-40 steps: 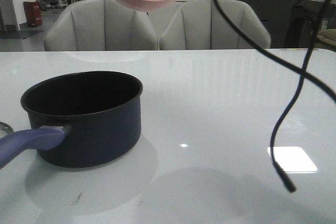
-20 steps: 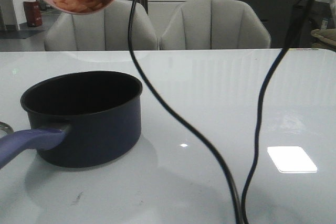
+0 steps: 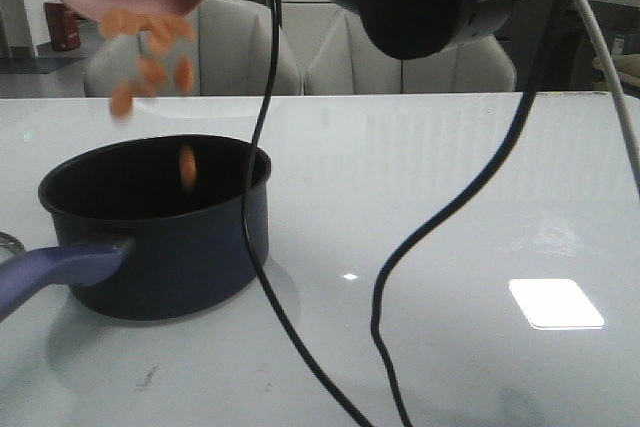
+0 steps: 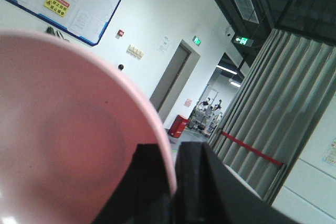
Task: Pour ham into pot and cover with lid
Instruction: 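Carry the bowl over the saucepan and tilt it to pour the slices, then bring the empty bowl back and lower it onto the table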
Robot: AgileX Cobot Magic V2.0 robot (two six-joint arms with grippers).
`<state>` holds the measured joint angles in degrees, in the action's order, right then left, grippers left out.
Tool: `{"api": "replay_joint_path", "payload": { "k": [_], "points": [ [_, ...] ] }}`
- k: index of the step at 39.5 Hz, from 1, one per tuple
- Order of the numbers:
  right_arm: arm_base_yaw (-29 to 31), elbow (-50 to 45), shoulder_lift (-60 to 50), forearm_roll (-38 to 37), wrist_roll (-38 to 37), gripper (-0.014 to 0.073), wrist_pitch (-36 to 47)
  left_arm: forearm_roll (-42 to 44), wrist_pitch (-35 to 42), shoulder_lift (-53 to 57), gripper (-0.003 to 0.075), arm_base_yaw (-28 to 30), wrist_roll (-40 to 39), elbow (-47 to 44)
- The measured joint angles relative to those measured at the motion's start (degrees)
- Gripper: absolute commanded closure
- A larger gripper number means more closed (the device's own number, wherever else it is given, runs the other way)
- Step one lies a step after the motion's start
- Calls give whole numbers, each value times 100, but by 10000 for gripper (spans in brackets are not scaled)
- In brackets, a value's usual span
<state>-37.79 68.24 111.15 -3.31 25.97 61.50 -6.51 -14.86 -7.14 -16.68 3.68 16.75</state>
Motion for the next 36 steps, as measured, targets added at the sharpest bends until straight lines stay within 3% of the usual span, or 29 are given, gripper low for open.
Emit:
{"api": "replay_joint_path", "payload": {
  "k": [12,19,27,36],
  "points": [
    [-39,-10,47,85,62,454,177,0,0,0,209,0,0,0],
    [-182,-10,-119,899,-440,454,-363,0,0,0,209,0,0,0],
    [-225,-10,-649,2051,-1088,454,-2549,0,0,0,209,0,0,0],
    [-61,-22,-1248,2342,-1138,454,-5295,0,0,0,209,0,0,0]
  ]
}}
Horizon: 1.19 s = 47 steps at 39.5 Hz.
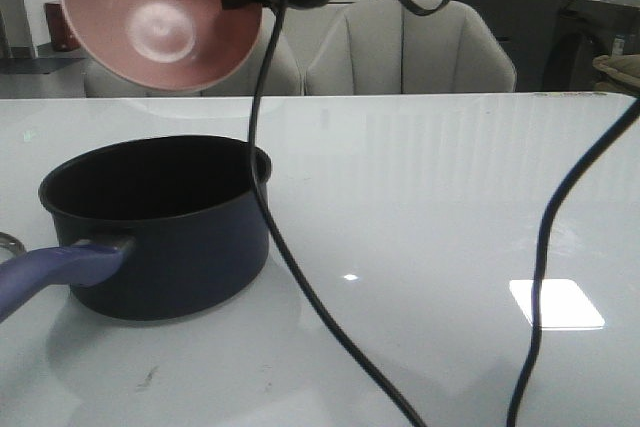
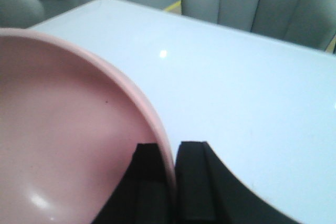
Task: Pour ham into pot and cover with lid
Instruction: 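Bring the empty bowl back and lower it onto the table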
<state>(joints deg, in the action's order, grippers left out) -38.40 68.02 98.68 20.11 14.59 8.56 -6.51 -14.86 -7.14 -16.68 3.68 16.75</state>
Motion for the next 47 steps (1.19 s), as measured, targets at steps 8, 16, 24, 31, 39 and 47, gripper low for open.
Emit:
{"api": "replay_joint_path", "payload": {
  "k": [8,16,24,31,39,47],
  "points": [
    [428,0,-583,83,-23,454,-2066,0,0,0,209,0,0,0],
    [1182,0,-788,96,-33,453,-3484,0,0,0,209,0,0,0],
    [2023,0,-765,77,-33,453,-4384,0,0,0,209,0,0,0],
    [2638,0,-558,40,-34,453,-4767,0,0,0,209,0,0,0],
    [2934,0,-219,-148,-44,451,-4945,-22,0,0,209,0,0,0],
    [3025,0,194,-345,-44,428,-4970,-20,0,0,209,0,0,0]
  ]
}}
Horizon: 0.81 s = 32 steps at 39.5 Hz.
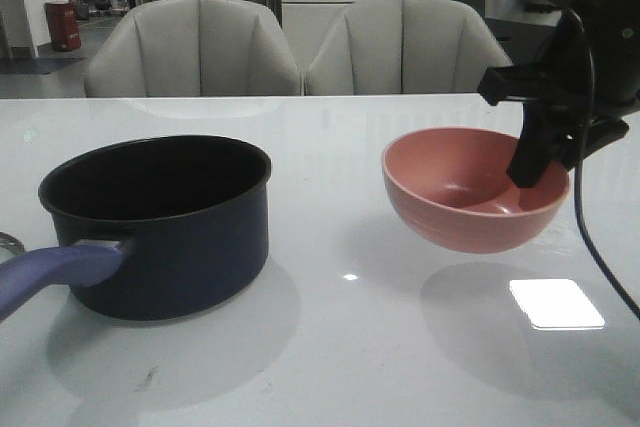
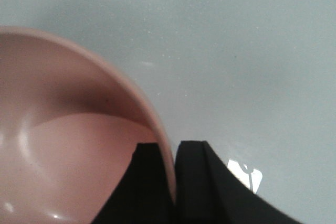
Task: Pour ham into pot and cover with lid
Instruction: 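Bring the empty bowl back and lower it onto the table, then open the right gripper and raise it away from the bowl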
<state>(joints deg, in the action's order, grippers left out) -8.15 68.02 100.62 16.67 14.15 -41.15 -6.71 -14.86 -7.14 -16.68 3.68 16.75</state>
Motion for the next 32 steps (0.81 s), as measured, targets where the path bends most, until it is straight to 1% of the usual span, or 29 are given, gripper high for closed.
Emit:
{"api": "replay_joint_path", "payload": {
  "k": [5,8,12,17,23,28,32],
  "points": [
    [0,0,211,-12,0,321,0,0,0,0,209,0,0,0],
    [0,0,286,-12,0,239,0,0,0,0,209,0,0,0],
    [0,0,324,-39,-1,173,0,0,0,0,209,0,0,0],
    [0,35,324,-143,-1,168,-36,0,0,0,209,0,0,0],
    [0,149,259,-219,-1,168,-309,0,0,0,209,0,0,0],
    [0,149,-119,-252,-1,168,-444,0,0,0,209,0,0,0],
    [0,149,-632,-252,-12,168,-490,0,0,0,209,0,0,0]
  ]
}}
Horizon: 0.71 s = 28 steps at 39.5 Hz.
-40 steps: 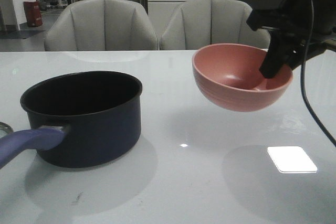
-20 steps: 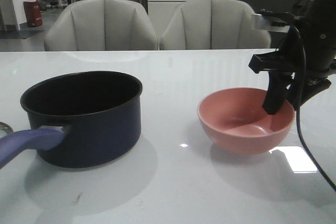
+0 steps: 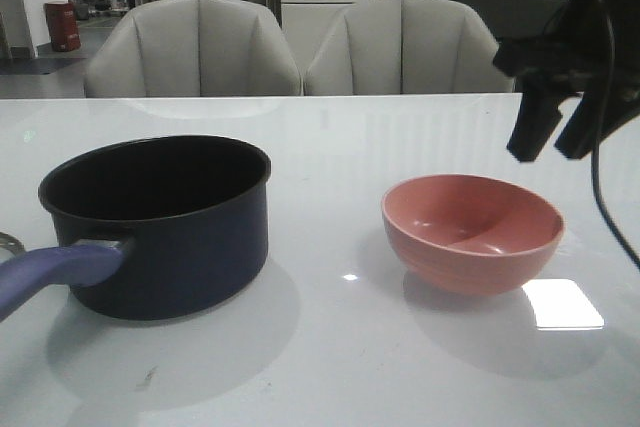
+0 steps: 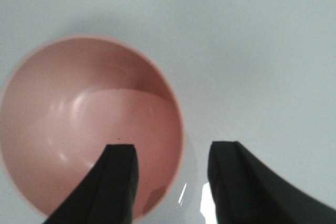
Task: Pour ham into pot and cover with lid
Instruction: 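Open the right gripper and raise it away from the bowl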
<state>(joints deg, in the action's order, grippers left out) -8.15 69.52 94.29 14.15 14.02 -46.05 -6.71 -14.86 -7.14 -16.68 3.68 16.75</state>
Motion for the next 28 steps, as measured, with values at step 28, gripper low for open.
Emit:
{"api": "replay_joint_path", "payload": {
  "k": [28],
  "points": [
    [-343,-2974,-4387,346,0,168,2406,0,4,0,212,0,0,0]
  ]
}}
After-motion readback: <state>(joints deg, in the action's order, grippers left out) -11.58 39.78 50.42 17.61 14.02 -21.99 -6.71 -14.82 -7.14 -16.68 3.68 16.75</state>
